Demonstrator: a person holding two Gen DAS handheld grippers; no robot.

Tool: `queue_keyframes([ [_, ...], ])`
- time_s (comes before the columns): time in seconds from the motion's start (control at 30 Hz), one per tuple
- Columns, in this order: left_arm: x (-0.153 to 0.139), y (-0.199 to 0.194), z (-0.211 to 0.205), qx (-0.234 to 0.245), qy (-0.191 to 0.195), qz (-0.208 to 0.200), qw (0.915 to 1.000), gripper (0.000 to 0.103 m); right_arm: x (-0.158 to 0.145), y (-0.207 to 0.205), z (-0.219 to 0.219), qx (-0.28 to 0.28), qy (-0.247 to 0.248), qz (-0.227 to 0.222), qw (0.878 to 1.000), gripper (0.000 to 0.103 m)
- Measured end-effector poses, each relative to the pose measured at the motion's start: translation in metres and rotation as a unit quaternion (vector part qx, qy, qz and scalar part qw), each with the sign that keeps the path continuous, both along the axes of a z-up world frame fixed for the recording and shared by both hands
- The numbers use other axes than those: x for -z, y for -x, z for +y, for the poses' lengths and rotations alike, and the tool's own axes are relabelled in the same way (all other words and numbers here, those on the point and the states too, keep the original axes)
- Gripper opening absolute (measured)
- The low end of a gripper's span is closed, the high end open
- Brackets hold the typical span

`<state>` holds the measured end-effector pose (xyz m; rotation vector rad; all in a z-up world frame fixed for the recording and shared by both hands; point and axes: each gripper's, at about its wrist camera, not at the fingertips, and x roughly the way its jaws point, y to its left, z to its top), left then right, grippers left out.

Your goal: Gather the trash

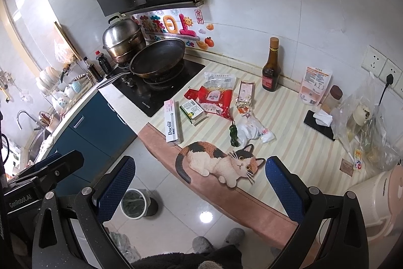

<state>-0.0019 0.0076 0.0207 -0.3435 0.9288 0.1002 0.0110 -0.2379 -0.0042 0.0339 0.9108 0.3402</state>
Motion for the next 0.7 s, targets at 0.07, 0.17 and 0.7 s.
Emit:
queue_keyframes([
  [0.07, 0.0007, 0.0009, 0.0002, 0.000, 0.000, 0.000, 1.0000, 0.103, -0.0002, 0.0003, 0.0001, -0.001, 0.000, 0.000, 1.000, 0.103],
  [0.17, 0.0006, 0.0013, 0.0005, 0.001, 0.000, -0.001, 1.0000, 0.103, -0.0004, 0.0000, 0.0001, -0.001, -0.001, 0.000, 1.000, 0.103],
  [0.7, 0.0049, 0.0093, -0.0058, 0.002, 0.001, -0.001, 1.0000, 0.103, -0.0028, 0.0060, 0.0036, -0.001, -0.005, 0.001, 1.000, 0.103],
])
